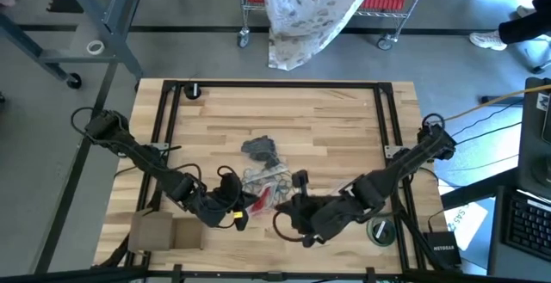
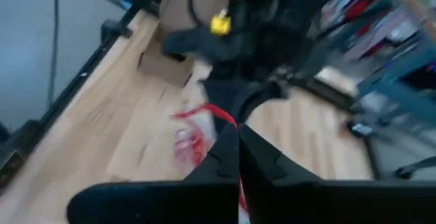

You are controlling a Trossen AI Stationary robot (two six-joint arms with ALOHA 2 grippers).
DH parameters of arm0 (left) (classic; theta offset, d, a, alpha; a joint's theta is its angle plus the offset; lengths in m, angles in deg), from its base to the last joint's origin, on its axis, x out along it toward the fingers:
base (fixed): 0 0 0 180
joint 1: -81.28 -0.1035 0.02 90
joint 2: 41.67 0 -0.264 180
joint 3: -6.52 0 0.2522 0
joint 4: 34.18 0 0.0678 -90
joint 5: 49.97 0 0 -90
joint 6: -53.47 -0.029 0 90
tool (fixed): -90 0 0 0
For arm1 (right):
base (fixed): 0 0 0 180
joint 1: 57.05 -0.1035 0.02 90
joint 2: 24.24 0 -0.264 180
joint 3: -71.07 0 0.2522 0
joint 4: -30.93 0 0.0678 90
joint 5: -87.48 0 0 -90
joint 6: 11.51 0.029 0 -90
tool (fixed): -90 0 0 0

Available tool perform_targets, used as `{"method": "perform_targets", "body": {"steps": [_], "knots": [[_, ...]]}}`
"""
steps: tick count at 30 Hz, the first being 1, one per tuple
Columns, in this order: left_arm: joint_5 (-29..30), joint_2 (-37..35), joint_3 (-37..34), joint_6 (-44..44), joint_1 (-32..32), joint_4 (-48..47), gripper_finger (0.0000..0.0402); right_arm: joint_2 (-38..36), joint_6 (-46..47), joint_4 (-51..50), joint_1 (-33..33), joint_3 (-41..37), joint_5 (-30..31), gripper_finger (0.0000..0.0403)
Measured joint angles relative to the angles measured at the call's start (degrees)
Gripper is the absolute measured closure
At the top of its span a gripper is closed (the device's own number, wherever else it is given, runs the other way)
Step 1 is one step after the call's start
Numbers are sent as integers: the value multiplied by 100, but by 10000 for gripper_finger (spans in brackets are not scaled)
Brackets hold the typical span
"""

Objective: Sort rubber bands
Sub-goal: Put the red rubber band into the transparent zip lock bag

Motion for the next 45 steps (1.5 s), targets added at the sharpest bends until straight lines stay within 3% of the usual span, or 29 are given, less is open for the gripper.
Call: {"method": "perform_targets", "body": {"steps": [17, 27, 33, 45], "knots": [[-143, 6, 0, 60, 39, 326, 401, 12, -825, 162, 482, -67, -173, 403], [-149, -42, 0, 199, 7, 643, 401, 18, -705, 359, 508, -384, -416, 403], [-145, -81, 2, -238, -11, 1198, 401, 16, -638, 771, 514, -807, -667, 403], [-106, -79, 2, -554, -40, 1600, 401, 156, 199, 1077, 553, -1348, -1056, 403]]}}
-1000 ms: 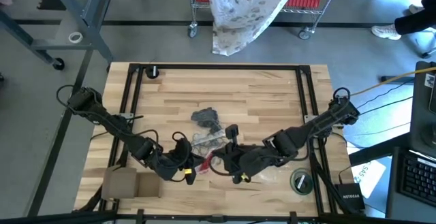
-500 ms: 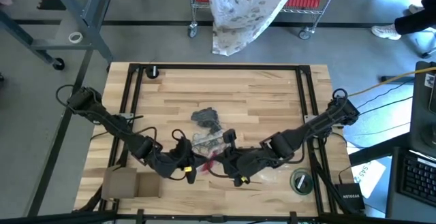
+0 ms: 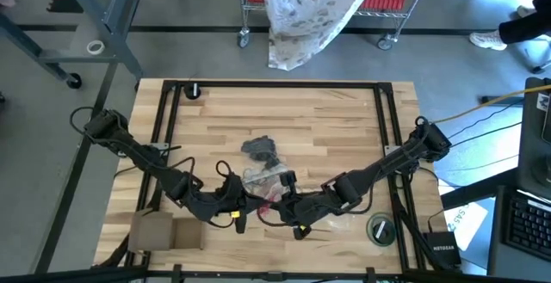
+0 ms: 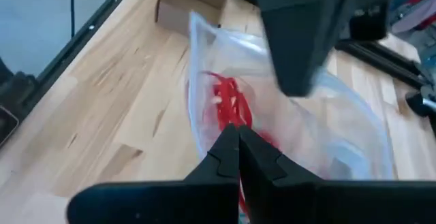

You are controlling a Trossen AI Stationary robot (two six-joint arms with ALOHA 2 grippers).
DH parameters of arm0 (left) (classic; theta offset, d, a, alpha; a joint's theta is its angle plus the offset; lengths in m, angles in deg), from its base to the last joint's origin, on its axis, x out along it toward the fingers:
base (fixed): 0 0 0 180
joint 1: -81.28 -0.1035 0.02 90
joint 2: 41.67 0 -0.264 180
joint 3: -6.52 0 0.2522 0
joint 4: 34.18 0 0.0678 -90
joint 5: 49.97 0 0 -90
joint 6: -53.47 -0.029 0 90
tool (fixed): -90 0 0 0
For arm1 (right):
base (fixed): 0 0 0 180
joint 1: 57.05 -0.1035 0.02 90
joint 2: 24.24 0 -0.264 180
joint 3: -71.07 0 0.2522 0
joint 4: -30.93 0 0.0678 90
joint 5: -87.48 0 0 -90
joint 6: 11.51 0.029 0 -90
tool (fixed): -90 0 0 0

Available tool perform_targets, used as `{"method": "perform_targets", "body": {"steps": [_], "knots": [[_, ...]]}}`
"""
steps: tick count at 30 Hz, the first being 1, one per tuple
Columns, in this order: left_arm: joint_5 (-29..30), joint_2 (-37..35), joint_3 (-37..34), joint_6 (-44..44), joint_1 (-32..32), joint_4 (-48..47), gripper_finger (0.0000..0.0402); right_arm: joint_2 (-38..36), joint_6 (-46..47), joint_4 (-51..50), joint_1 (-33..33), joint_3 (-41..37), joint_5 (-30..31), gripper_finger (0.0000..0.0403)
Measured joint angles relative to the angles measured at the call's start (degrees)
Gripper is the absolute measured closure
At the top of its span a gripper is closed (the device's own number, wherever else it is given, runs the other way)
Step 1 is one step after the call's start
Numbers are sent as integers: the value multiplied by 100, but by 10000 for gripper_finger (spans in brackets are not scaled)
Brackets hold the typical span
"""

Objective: Sort rubber bands
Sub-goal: Put the red rubber band into the transparent zip lock bag, then close the transparent zip lock bag

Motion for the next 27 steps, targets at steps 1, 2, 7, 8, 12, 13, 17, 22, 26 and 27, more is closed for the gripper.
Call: {"method": "perform_targets", "body": {"steps": [1, 2, 7, 8, 12, 13, 17, 22, 26, 27], "knots": [[0, 0, 0, -3, 0, -31, 401, 0, 43, 45, 13, 0, 4, 403], [0, 0, 0, -4, -2, -46, 401, 0, 57, 144, 36, 0, 5, 403], [-73, 0, 0, -43, 3, -58, 401, 0, 103, 445, 50, 0, 146, 396], [-72, 0, 0, -43, 12, -78, 401, 0, 199, 467, 61, 0, 189, 391], [-70, 0, 0, 11, 33, -303, 401, -9, 660, 349, 110, 60, -35, 342], [-70, 0, 0, 23, 33, -315, 401, -9, 660, 210, 109, 164, -140, 326], [-100, 0, -1, 22, 37, -283, 401, -37, 371, -721, 55, 900, -266, 262], [-101, 2, -4, 39, 39, -278, 401, -54, 625, -2581, -119, 1822, -237, 219], [-226, 4, -4, -33, 132, -175, 401, -119, 923, -3506, -440, 2017, 225, 213], [-387, 4, -3, -101, 165, -122, 401, -141, 984, -3662, -532, 1942, 396, 213]]}}
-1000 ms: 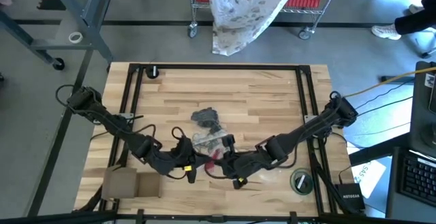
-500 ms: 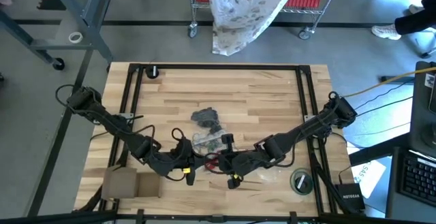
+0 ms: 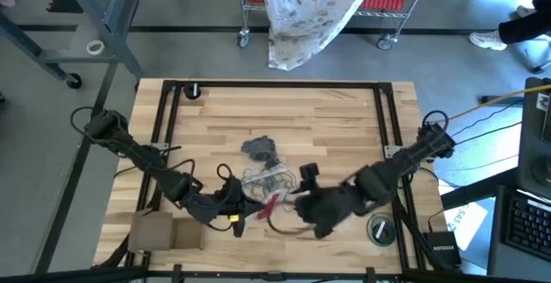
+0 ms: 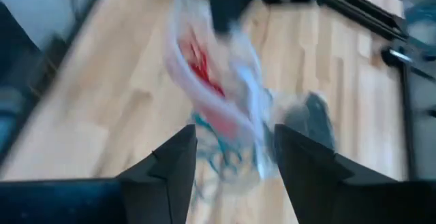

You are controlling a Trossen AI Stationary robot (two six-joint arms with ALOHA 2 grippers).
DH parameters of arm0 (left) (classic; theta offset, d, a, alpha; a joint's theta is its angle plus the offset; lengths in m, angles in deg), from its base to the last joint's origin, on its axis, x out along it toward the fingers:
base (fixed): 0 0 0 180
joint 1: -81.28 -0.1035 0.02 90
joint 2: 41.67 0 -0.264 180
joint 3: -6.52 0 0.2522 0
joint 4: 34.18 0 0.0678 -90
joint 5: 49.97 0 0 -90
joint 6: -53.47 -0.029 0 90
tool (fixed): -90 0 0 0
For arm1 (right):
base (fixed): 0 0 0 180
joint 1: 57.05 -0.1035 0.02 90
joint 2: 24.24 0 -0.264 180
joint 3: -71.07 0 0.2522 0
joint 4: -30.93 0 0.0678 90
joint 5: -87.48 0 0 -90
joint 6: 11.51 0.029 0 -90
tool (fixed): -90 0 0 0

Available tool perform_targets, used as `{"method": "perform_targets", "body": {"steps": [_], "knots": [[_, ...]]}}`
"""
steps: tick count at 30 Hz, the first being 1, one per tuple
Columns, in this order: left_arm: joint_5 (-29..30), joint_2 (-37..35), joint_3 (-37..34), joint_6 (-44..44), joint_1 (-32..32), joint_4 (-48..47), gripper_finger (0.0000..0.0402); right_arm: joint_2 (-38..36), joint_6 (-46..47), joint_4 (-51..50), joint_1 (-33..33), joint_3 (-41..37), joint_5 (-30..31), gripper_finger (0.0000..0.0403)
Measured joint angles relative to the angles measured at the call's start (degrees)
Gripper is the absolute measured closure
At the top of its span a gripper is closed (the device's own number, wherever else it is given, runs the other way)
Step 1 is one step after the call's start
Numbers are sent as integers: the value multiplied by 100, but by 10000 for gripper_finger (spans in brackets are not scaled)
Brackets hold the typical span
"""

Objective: Sort rubber bands
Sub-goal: Close the transparent zip lock bag

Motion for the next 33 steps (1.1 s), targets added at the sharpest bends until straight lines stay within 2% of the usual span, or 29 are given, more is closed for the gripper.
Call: {"method": "perform_targets", "body": {"steps": [4, 6, 11, 17, 21, 25, 26, 33], "knots": [[-455, 0, 1, -181, 139, 14, 401, 17, 102, 58, -207, -589, 379, 213], [-511, 0, 1, -205, 190, 22, 401, 18, 81, 689, -192, -949, 524, 213], [-512, 0, 1, -223, 237, 22, 401, 18, -468, 2761, -91, -1689, 227, 213], [-632, 0, 1, -223, 252, 11, 401, 18, -534, 3111, 177, -1990, 139, 218], [-649, 0, 1, -221, 252, -52, 401, 18, -578, 3353, 236, -2018, -143, 270], [-650, 0, 1, -271, 250, -123, 401, 18, -683, 3279, 221, -2021, -402, 372], [-648, 0, 1, -263, 250, -203, 401, 18, -682, 3218, 221, -2023, -457, 387], [-512, 0, 5, -32, 221, -899, 401, 18, -229, 2856, 75, -1919, -698, 400]]}}
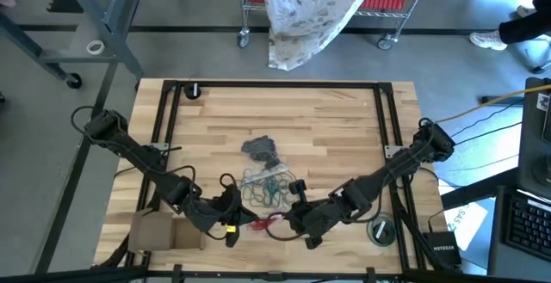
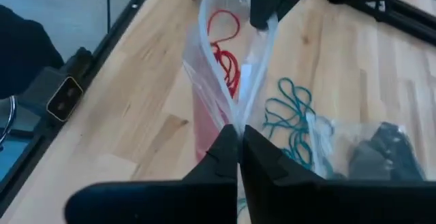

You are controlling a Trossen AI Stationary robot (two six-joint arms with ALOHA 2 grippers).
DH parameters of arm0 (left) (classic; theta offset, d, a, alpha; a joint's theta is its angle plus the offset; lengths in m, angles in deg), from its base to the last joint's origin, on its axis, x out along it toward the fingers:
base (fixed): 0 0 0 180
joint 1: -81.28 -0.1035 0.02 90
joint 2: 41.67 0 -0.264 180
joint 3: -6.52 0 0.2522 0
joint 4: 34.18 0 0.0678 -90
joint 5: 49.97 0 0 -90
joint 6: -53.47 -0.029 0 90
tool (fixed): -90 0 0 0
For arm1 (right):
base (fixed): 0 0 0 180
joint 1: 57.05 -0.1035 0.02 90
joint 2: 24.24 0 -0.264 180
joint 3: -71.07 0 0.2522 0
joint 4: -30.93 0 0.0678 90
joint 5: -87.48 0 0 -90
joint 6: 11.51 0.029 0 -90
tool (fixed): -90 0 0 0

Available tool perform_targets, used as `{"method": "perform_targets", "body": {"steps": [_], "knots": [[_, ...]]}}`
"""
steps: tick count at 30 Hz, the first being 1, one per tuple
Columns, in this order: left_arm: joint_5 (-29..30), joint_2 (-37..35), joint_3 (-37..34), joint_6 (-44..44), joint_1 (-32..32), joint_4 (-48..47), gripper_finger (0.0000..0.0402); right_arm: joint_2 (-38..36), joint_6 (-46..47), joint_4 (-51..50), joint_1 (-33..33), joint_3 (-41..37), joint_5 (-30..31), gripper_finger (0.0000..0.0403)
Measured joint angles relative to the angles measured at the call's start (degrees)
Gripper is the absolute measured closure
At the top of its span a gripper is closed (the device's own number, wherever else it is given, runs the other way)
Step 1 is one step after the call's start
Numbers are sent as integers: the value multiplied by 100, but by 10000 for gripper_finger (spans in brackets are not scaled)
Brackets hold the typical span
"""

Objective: Sort rubber bands
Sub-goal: Close the transparent zip lock bag

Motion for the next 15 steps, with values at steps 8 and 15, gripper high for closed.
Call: {"method": "perform_targets", "body": {"steps": [8, 15], "knots": [[-73, 0, 0, -317, -109, -89, 388, 0, 291, -483, 45, 51, -8, 402], [-101, -277, 281, -932, -174, -24, 367, 0, 718, -969, 34, 43, -45, 402]]}}
